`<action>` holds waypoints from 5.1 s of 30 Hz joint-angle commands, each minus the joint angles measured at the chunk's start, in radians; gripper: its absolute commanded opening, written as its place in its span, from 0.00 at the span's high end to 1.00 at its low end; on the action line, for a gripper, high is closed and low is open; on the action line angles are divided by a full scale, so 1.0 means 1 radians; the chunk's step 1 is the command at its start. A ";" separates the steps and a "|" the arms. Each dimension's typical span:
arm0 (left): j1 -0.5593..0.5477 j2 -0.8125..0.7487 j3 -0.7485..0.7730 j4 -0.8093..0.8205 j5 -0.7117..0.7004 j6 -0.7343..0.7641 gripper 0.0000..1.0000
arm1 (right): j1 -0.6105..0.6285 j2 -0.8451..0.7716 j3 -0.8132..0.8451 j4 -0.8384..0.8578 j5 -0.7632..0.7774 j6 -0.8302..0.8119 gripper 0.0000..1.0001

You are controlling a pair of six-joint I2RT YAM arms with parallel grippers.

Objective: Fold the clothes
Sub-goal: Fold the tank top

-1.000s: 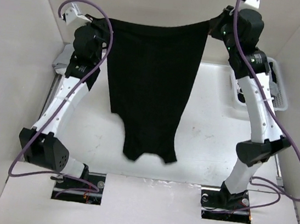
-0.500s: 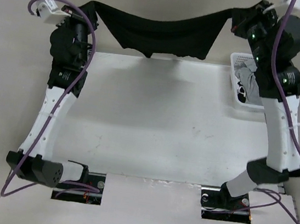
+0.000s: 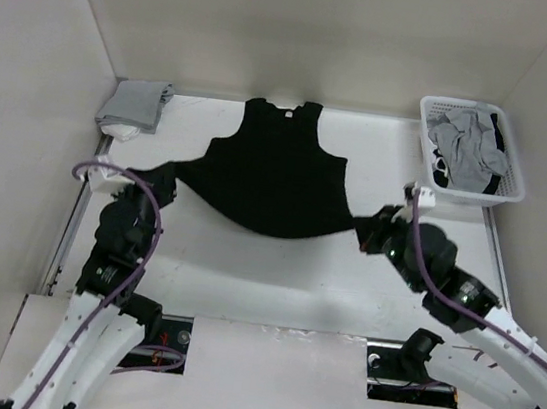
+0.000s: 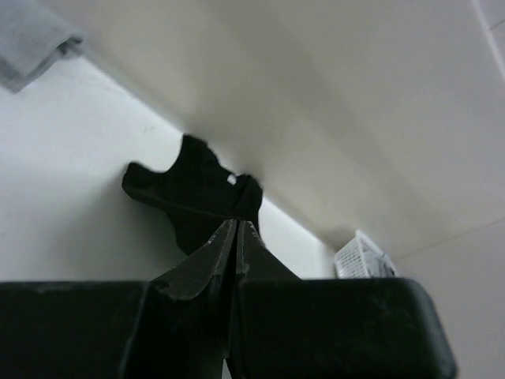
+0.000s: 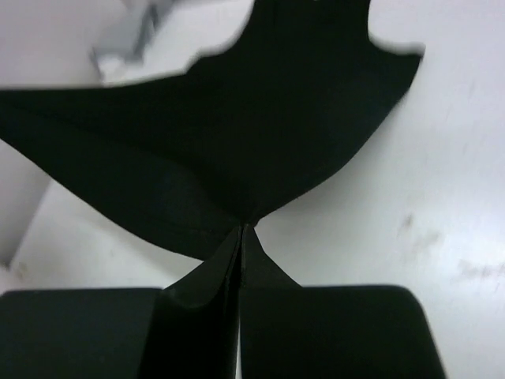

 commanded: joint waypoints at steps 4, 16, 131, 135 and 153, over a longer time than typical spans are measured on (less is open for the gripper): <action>-0.010 -0.270 -0.068 -0.363 -0.019 -0.093 0.99 | 0.258 -0.126 -0.279 -0.096 0.131 0.335 1.00; 0.009 -0.185 -0.129 -0.381 -0.033 -0.150 0.99 | 0.337 0.023 -0.194 0.001 0.146 0.294 1.00; 0.208 -0.149 0.139 -0.181 0.219 -0.149 1.00 | 0.094 -0.194 0.101 -0.077 0.196 0.187 0.99; 0.207 -0.102 0.091 -0.181 0.224 -0.147 1.00 | 0.077 -0.145 0.067 -0.065 0.177 0.190 0.98; 0.237 1.136 0.443 0.325 0.248 -0.213 1.00 | -0.632 0.980 0.418 0.388 -0.453 0.235 0.99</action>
